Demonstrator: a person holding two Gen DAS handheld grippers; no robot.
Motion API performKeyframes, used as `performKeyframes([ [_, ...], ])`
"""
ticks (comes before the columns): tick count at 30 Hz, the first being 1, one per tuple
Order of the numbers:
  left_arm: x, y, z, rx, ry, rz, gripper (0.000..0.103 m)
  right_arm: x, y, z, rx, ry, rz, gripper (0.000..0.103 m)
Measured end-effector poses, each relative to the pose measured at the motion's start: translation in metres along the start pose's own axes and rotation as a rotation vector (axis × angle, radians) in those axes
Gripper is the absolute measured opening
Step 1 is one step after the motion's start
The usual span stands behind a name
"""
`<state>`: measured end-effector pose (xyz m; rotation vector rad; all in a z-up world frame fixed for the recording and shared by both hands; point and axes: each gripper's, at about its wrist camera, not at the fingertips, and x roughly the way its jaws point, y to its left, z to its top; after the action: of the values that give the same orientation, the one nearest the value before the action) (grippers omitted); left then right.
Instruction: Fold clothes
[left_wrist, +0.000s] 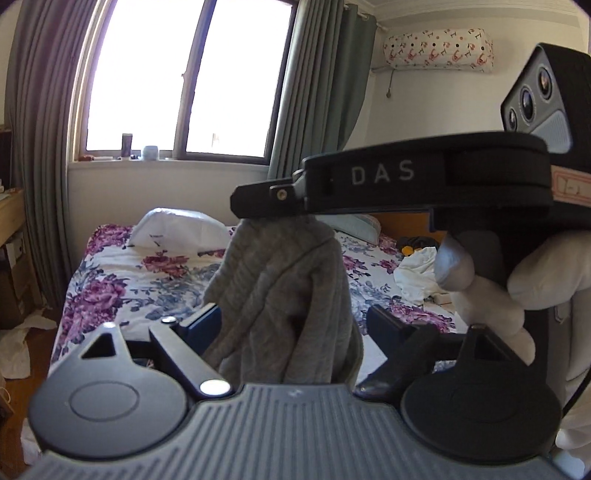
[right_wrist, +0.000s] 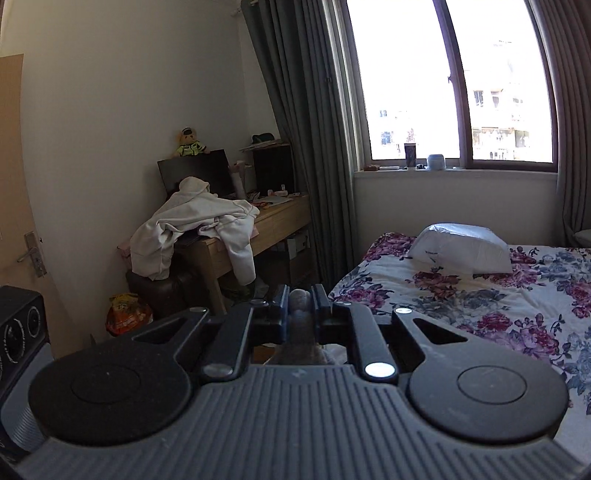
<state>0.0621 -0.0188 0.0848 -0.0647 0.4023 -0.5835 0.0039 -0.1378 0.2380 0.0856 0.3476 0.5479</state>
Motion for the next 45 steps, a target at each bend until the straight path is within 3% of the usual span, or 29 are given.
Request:
performKeyframes([
  [1,0.004,-0.001,-0.002,-0.016,0.01,0.011,0.042,-0.003,0.0,-0.002,0.017,0.012,0.009,0.012],
  [5,0.01,-0.004,-0.007,-0.012,0.008,0.016,0.025,0.0,0.001,-0.012,0.019,0.047,0.014,0.012],
  [8,0.009,-0.006,-0.011,0.023,-0.006,0.013,0.02,0.002,-0.002,-0.022,0.041,0.054,0.049,0.014],
  [13,-0.01,0.001,-0.015,0.066,-0.075,0.001,0.016,-0.023,-0.048,-0.04,0.23,-0.022,0.248,0.027],
  [15,-0.033,0.021,-0.023,0.025,-0.094,-0.063,0.016,-0.04,-0.074,-0.052,0.299,-0.08,0.276,0.043],
  [16,-0.044,0.035,-0.029,-0.04,-0.091,-0.154,0.015,-0.05,-0.091,-0.064,0.329,-0.123,0.272,0.051],
  [17,-0.053,0.045,-0.037,-0.107,-0.085,-0.238,0.015,-0.053,-0.104,-0.074,0.352,-0.144,0.262,0.065],
  [18,-0.062,0.049,-0.046,-0.123,-0.097,-0.277,0.015,-0.056,-0.117,-0.085,0.375,-0.163,0.251,0.074],
  [20,-0.079,0.052,-0.064,-0.131,-0.12,-0.325,0.015,-0.04,-0.152,-0.118,0.422,-0.144,0.252,0.081],
  [24,-0.099,0.057,-0.095,-0.149,-0.106,-0.381,0.015,0.02,-0.201,-0.185,0.484,0.009,0.255,0.083],
  [26,-0.098,0.068,-0.115,-0.183,-0.078,-0.433,0.015,0.051,-0.213,-0.217,0.497,0.076,0.328,0.083],
  [30,-0.093,0.08,-0.132,-0.223,-0.002,-0.409,0.015,0.109,-0.213,-0.257,0.535,0.235,0.429,0.084],
  [35,-0.091,0.091,-0.153,-0.254,0.161,-0.323,0.015,0.175,-0.167,-0.27,0.325,0.481,0.461,0.084],
  [43,-0.122,0.123,-0.192,-0.407,0.205,-0.334,0.016,0.246,-0.072,-0.268,-0.055,0.764,0.581,0.084],
  [45,-0.129,0.129,-0.204,-0.448,0.219,-0.325,0.016,0.262,-0.06,-0.272,-0.04,0.8,0.581,0.084],
])
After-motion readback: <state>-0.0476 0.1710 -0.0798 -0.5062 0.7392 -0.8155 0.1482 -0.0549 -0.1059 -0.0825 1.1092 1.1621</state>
